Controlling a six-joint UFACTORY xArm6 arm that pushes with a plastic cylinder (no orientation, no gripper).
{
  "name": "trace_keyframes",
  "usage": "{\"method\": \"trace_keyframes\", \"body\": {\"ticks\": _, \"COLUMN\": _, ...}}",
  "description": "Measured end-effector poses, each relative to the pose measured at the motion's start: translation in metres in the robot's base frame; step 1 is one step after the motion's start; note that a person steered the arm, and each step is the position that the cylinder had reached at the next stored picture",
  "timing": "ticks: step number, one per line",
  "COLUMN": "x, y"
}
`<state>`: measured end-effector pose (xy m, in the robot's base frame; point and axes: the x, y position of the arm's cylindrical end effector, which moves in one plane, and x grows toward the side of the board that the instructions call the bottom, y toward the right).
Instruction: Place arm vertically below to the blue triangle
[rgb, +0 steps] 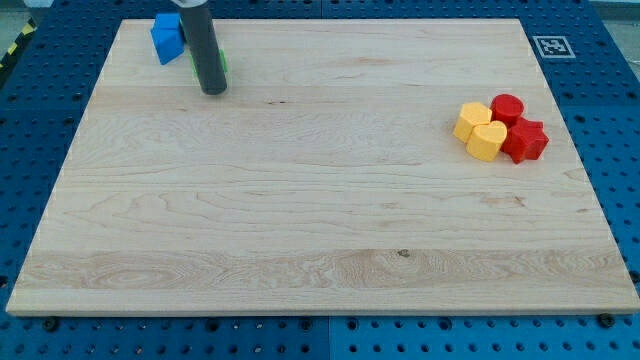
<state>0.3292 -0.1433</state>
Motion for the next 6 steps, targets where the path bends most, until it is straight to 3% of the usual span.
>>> {"method": "trace_keyframes", "body": {"ticks": 2, "x": -0.025, "y": -0.009}}
{"method": "trace_keyframes", "body": {"ticks": 4, "x": -0.021, "y": -0.019}}
{"method": "trace_keyframes", "body": {"ticks": 6, "x": -0.020, "y": -0.099}}
